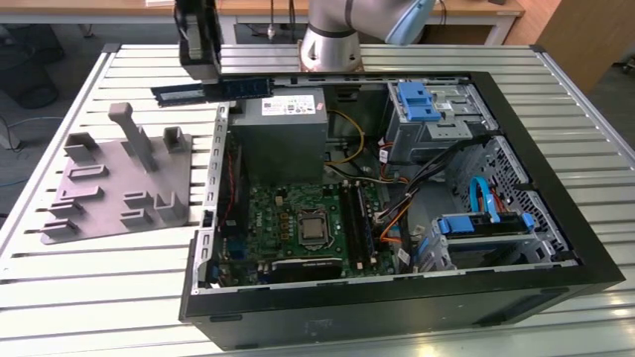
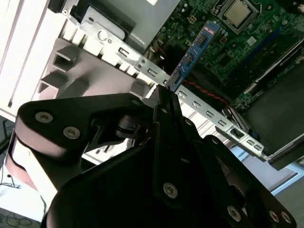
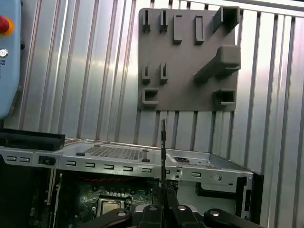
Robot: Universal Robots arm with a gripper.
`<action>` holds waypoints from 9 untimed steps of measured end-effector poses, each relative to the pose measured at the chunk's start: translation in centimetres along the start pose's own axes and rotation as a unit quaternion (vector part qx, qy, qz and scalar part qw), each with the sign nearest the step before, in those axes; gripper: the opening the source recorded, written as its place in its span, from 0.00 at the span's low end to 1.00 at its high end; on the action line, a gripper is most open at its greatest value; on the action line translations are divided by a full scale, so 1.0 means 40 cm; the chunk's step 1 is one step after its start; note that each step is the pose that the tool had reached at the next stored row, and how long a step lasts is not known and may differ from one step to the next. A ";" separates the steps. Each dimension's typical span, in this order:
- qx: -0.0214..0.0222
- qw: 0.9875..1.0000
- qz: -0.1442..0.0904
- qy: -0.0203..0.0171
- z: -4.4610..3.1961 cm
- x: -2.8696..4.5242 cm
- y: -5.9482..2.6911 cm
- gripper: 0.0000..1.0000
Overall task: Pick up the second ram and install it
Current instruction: 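Pick up the second ram and move it above second insertion slot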
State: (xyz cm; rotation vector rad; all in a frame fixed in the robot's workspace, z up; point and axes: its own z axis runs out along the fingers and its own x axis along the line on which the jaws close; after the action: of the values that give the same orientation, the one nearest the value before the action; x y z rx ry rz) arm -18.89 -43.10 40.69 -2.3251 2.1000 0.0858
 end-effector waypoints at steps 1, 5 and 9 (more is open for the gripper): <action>0.000 1.000 0.000 0.000 0.000 0.001 -0.009 0.14; 0.000 1.000 0.000 0.000 -0.002 0.005 -0.047 0.14; 0.000 1.000 0.000 0.000 -0.003 0.009 -0.086 0.14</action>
State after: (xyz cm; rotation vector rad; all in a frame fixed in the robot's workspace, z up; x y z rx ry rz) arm -15.43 -43.10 40.69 -2.3253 2.1003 0.0864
